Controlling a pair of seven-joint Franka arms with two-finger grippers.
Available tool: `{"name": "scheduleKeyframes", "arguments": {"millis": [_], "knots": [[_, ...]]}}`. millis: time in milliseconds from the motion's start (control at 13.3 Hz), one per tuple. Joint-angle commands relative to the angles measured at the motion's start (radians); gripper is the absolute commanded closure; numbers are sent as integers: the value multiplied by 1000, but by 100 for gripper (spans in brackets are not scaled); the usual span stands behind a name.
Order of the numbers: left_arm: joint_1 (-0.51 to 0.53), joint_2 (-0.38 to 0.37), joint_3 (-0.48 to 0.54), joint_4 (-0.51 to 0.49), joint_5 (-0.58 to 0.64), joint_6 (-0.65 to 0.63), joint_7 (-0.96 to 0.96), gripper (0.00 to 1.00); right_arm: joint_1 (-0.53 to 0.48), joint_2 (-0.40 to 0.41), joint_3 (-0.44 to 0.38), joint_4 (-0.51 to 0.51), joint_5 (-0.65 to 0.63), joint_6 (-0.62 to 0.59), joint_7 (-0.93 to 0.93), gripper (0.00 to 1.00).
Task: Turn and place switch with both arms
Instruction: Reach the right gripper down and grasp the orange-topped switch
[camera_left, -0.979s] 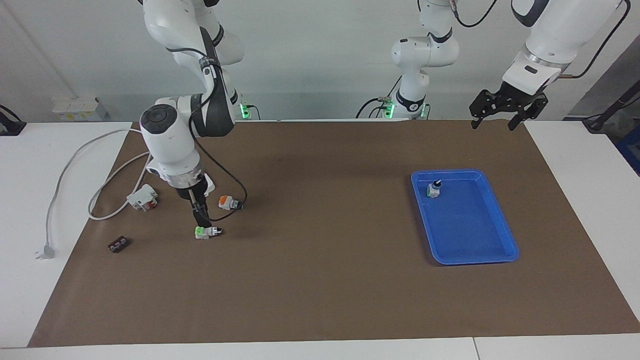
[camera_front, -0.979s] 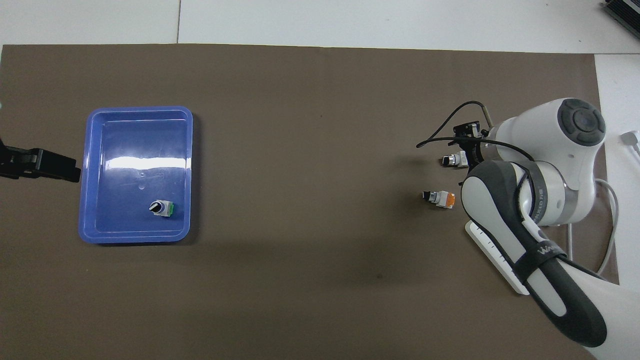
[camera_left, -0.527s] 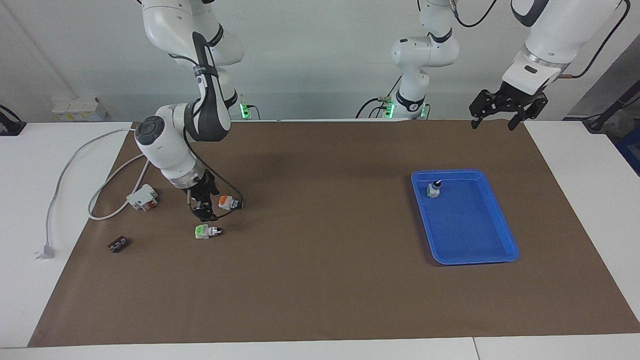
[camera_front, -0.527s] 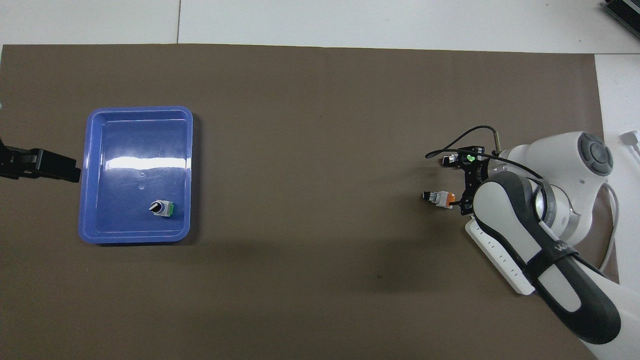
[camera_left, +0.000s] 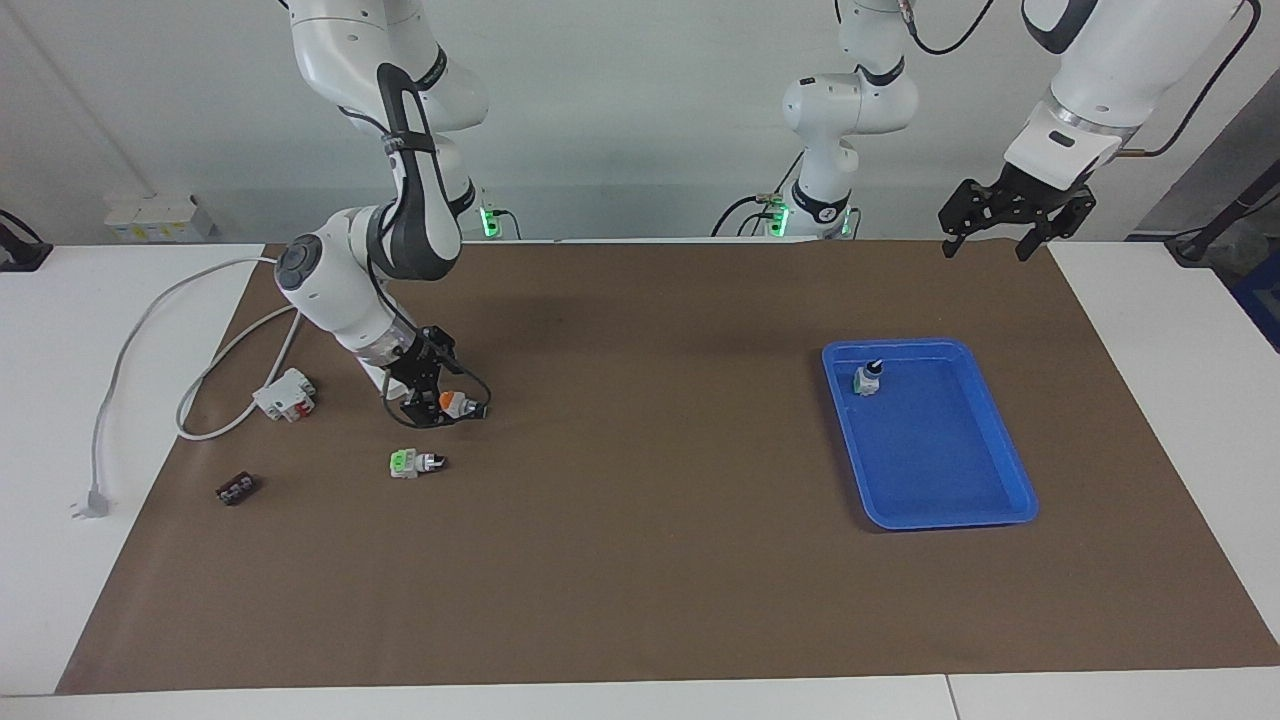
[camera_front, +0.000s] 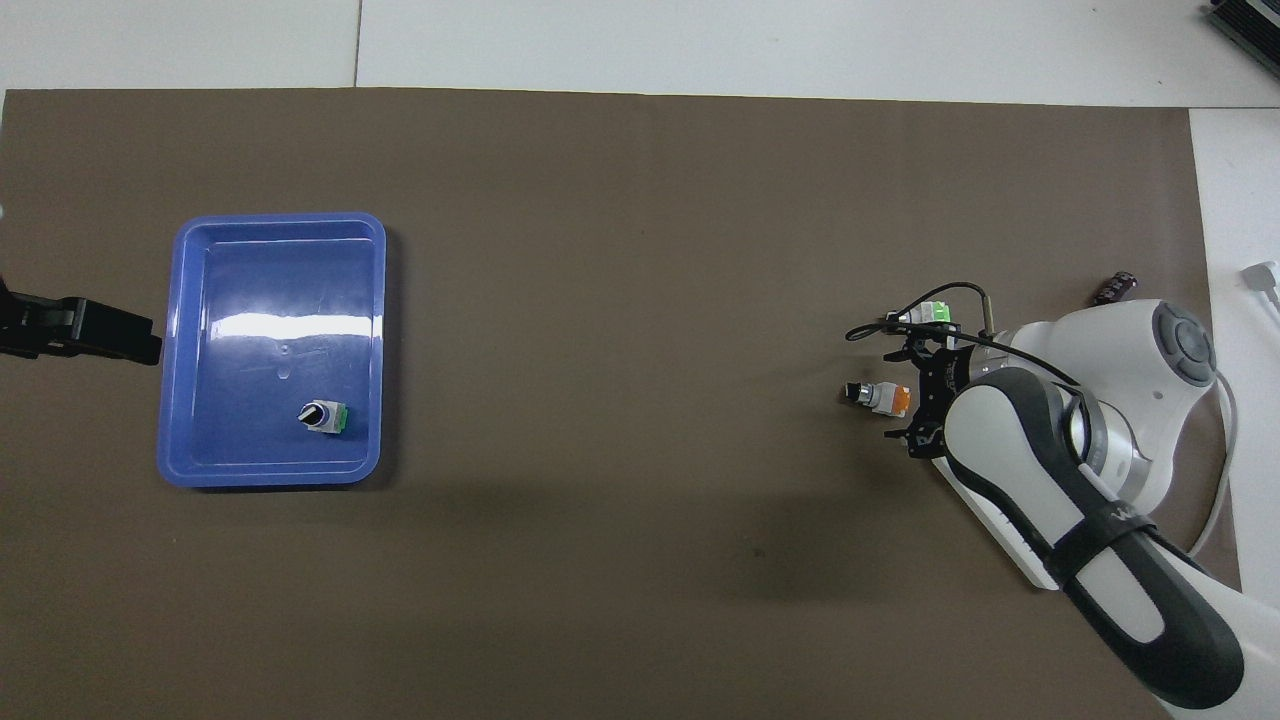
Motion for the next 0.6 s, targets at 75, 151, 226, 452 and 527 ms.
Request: {"name": "scheduleKeyframes", "arguments": {"millis": [75,151,226,452,527], "knots": [[-1,-19,5,-24,-8,9,-6,0,-10,-7,5,-42,22,72,-31,0],[-1,-19,5,-24,-8,9,-6,0,-10,-2,5,-46,22,75,-33,2],[-1,-19,5,-24,-8,9,-6,0,-10,-1,7,-52,22,77,-45,17],[-1,-19,5,-24,-8,9,-6,0,-7,1,5,-64,22,81,-66,55],[-1,-19,3,-24,-8,9,-6,0,-13,1,5,-65,22,88,-85,91]]}}
